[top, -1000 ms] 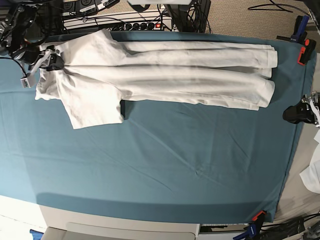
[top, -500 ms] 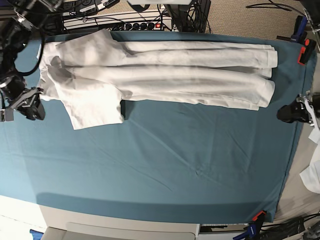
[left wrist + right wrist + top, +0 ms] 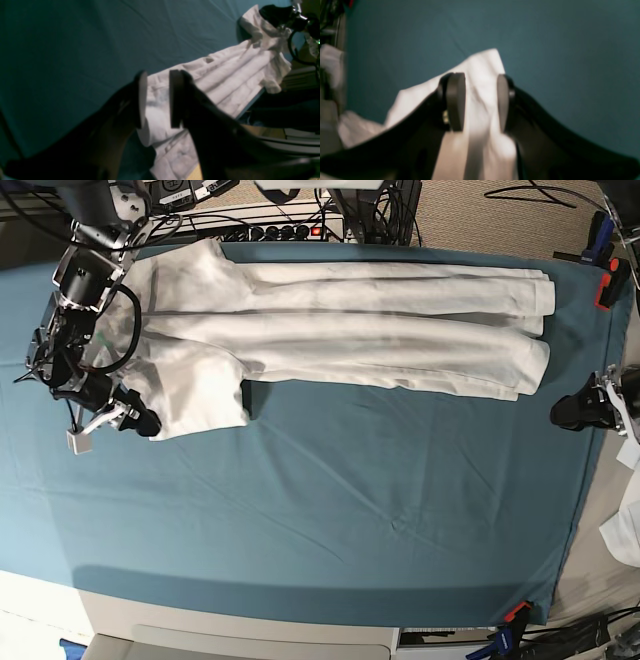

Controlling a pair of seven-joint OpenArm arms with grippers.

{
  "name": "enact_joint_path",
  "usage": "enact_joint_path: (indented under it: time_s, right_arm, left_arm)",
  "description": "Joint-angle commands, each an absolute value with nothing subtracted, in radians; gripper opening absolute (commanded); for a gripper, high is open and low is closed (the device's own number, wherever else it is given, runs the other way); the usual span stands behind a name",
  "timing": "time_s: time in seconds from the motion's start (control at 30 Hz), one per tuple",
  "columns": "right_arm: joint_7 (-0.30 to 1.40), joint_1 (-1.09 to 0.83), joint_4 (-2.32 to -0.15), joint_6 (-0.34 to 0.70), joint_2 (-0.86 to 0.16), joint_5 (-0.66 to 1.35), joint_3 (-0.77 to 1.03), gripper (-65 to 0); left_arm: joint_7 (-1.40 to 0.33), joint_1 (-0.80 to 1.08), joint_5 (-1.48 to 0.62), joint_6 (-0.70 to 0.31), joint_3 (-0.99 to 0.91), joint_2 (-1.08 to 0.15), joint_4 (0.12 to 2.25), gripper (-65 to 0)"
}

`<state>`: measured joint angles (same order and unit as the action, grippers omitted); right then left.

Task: Fold the T-shirt properly
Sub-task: 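Grasp the sleeve and collar area with the right gripper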

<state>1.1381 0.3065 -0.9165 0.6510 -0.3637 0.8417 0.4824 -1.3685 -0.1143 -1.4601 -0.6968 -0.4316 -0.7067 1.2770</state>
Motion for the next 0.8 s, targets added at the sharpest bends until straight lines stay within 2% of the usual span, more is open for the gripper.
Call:
enact_joint_path:
  time_s: [0.0, 0.13, 0.17, 0.27, 0.4, 0.57, 0.77]
  right_arm:
    - [1.148, 0.324, -0.904, 0.63, -0.376, 0.799, 0.466, -43.1]
    - [1.151, 0.324, -0.89, 0.615, -0.368, 0.734, 0.421, -44.2]
    - [1.152, 0.324, -0.89, 0.612, -0.368, 0.732, 0.415, -47.6]
    - [1.177, 0.328, -0.907, 0.612, -0.368, 0.732, 0.413, -64.3]
    - [1.235, 0.327, -0.995, 0.612, -0.368, 0.732, 0.413, -65.0]
    - [1.309, 0.324, -1.203, 0.613, -0.368, 0.731, 0.413, -65.0]
    - [1.308, 0.247, -1.462, 0.613, -0.349, 0.698, 0.396, -65.0]
  left_arm:
    - [-1.353, -0.133, -1.484, -0.698, -0.441, -0.735, 1.291, -48.2]
    - [-1.353, -0.133, -1.484, -0.698, -0.441, -0.735, 1.291, -48.2]
    - [-1.353, -0.133, -1.484, -0.698, -0.441, -0.735, 1.291, -48.2]
    - [-1.353, -0.133, -1.484, -0.698, -0.441, -0.735, 1.291, -48.2]
    - [-1.353, -0.133, -1.484, -0.698, -0.441, -0.735, 1.291, -48.2]
    - [-1.353, -0.133, -1.484, -0.698, -0.441, -0.735, 1.291, -48.2]
    - [-1.353, -0.133, -1.484, -0.698, -0.441, -0.735, 1.291, -48.2]
